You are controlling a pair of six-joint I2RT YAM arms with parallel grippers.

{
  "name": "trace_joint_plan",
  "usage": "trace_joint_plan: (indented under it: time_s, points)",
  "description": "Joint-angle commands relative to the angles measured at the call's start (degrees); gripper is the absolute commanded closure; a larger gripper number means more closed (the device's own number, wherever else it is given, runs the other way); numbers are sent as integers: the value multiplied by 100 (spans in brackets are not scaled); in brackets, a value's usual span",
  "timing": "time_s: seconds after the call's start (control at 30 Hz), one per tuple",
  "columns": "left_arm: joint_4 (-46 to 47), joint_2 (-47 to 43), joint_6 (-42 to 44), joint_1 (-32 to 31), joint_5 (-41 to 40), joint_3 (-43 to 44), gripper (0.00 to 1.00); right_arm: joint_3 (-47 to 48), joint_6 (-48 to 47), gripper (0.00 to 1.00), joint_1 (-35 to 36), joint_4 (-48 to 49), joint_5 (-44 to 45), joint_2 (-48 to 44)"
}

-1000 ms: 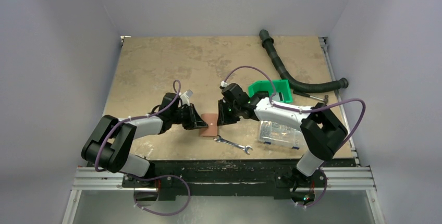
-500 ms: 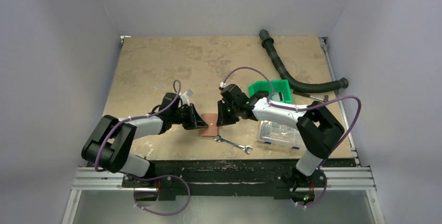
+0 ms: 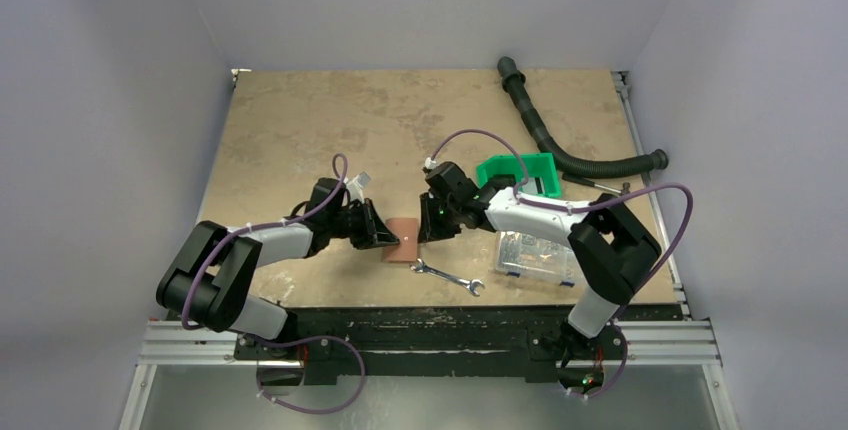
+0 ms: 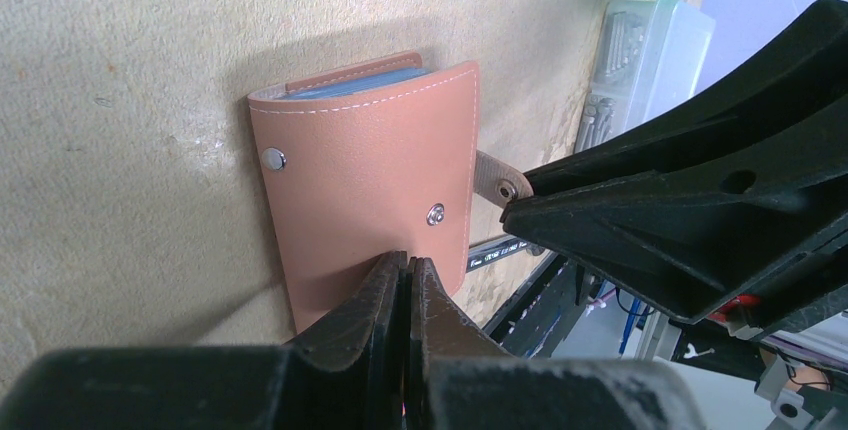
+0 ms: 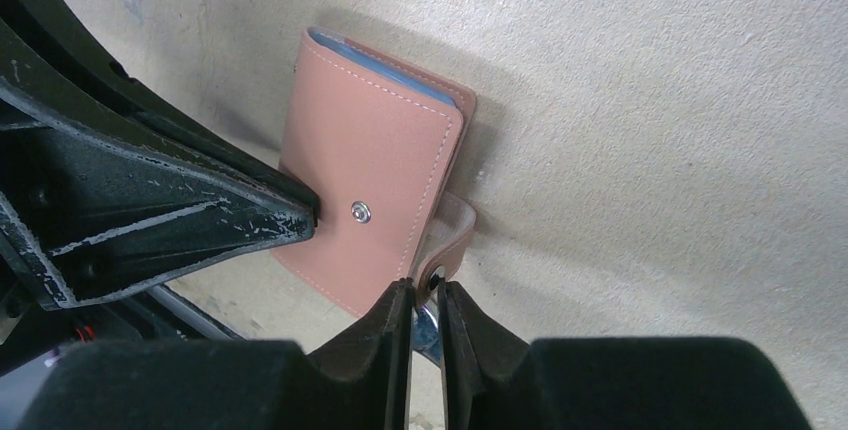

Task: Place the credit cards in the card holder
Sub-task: Close the card holder at the center of the board.

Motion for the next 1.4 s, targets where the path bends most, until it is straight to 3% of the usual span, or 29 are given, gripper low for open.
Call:
trace_joint_plan:
  time_s: [0.0, 0.2, 0.47, 0.9, 1.37]
  points:
    - [-588, 186, 268, -171, -433, -215, 100, -38, -19, 80, -24, 91, 94, -36]
    - [-589, 190, 268, -171, -445, -237, 100, -129, -103, 100, -41, 246, 73, -135]
    - [-594, 206, 273, -180, -450, -213, 100, -448, -1073, 100, -42, 1477, -795, -300]
    - [-547, 273, 295, -206, -415, -225, 100, -837, -908, 100, -690, 2942, -2663, 323]
    - [-455, 313, 315, -215, -343, -270, 100, -574, -853, 100, -808, 3099, -3267, 977]
